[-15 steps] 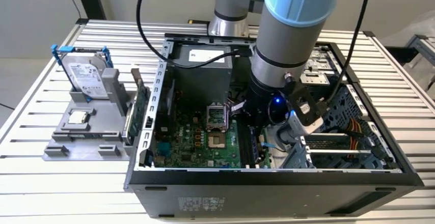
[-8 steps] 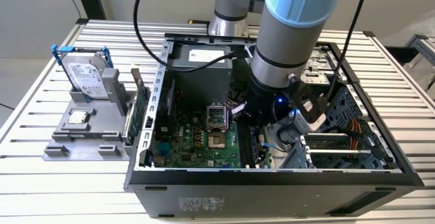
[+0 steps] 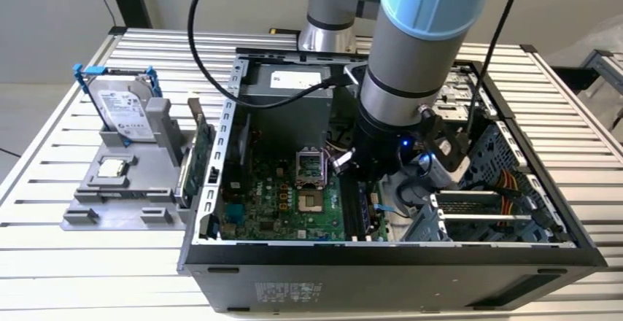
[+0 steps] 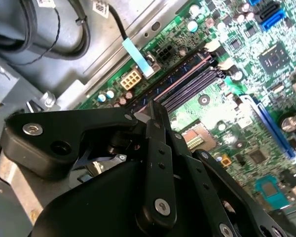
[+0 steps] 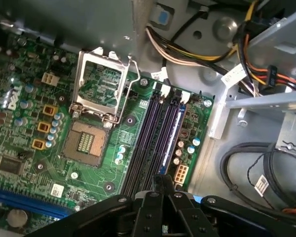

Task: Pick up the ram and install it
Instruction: 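Press down the ram until it locks into place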

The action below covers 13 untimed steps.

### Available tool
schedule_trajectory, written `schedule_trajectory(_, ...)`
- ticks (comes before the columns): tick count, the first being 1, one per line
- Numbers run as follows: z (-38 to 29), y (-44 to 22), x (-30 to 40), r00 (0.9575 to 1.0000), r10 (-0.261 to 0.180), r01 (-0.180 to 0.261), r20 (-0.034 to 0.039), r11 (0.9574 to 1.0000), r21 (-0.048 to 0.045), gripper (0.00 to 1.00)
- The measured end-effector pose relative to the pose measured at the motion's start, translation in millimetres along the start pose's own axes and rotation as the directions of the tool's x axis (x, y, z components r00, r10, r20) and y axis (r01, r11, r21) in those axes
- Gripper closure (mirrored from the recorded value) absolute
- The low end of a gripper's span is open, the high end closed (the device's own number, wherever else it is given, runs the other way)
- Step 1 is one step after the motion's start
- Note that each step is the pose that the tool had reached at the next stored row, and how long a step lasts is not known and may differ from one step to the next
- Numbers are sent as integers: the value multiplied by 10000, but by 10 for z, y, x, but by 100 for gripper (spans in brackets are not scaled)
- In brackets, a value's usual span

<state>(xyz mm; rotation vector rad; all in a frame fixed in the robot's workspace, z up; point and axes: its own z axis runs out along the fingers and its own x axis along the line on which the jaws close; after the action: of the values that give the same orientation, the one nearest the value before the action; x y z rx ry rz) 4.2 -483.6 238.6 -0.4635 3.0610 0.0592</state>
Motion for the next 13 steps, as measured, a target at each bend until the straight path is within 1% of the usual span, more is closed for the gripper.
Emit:
schedule_trajectory(3, 0, -1, -2, 9989, -461, 461, -14, 9989, -23, 100)
schedule_trajectory(6, 0, -2, -5, 9958, -913, 913, -26, 9958, -47, 100)
schedule_trajectory(9, 1, -3, -9, 9907, -1358, 1358, -37, 9907, -72, 100)
schedule_trajectory(11, 1, -4, -12, 9864, -1645, 1645, -44, 9863, -87, 100)
schedule_trajectory(13, 1, -4, -14, 9810, -1940, 1940, -51, 9810, -103, 100)
